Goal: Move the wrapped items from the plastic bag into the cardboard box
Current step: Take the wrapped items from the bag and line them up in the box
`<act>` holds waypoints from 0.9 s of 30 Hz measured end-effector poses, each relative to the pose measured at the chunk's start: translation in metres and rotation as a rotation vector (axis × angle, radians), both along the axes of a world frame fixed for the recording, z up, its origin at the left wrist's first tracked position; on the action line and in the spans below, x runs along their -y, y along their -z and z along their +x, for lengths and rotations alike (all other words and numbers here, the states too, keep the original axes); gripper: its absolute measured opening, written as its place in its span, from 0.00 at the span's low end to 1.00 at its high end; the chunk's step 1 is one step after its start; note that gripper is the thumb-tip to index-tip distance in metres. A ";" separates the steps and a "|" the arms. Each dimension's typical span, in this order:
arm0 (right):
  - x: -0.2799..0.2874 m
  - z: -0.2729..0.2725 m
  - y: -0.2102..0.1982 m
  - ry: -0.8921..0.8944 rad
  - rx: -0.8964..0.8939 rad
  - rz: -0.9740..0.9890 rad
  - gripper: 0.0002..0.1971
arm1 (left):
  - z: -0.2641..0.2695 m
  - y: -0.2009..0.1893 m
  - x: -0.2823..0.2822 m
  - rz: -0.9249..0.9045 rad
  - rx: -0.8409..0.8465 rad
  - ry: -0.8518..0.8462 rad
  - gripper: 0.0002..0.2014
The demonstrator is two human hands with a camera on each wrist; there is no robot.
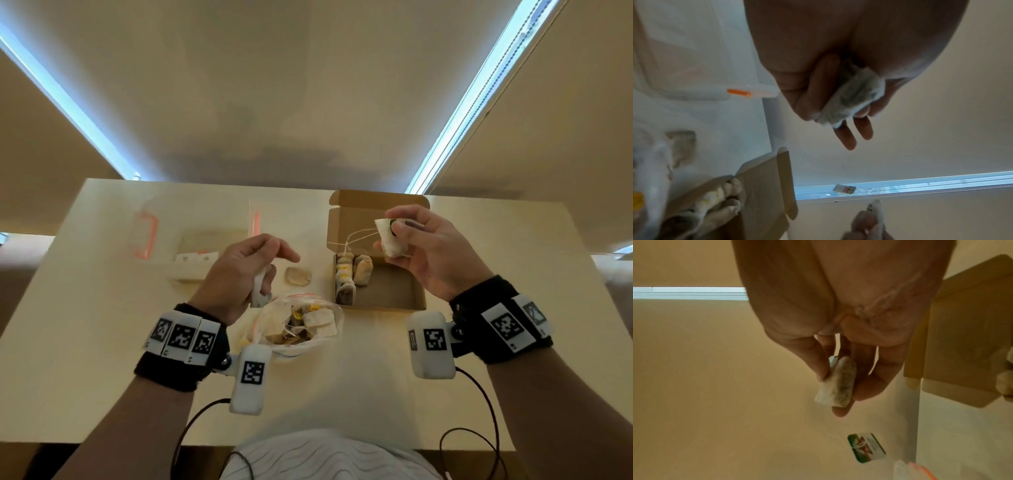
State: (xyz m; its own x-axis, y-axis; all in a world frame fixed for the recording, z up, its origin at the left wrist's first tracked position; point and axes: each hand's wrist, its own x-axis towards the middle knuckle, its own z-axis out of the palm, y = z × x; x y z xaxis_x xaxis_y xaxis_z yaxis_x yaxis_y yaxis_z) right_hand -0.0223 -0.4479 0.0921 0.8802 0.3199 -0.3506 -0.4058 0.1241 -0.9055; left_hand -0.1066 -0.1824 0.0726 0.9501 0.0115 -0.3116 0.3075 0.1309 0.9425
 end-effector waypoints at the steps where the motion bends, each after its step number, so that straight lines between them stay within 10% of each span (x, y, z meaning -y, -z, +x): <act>1: -0.001 -0.002 0.001 0.008 -0.016 0.058 0.10 | 0.002 -0.004 0.003 -0.046 0.011 -0.019 0.16; 14: -0.037 -0.032 0.005 0.079 -0.190 0.458 0.14 | 0.014 -0.043 0.034 0.077 0.126 0.014 0.14; 27: -0.038 -0.031 0.006 0.003 0.077 0.090 0.08 | 0.011 -0.017 0.049 0.346 0.140 0.212 0.09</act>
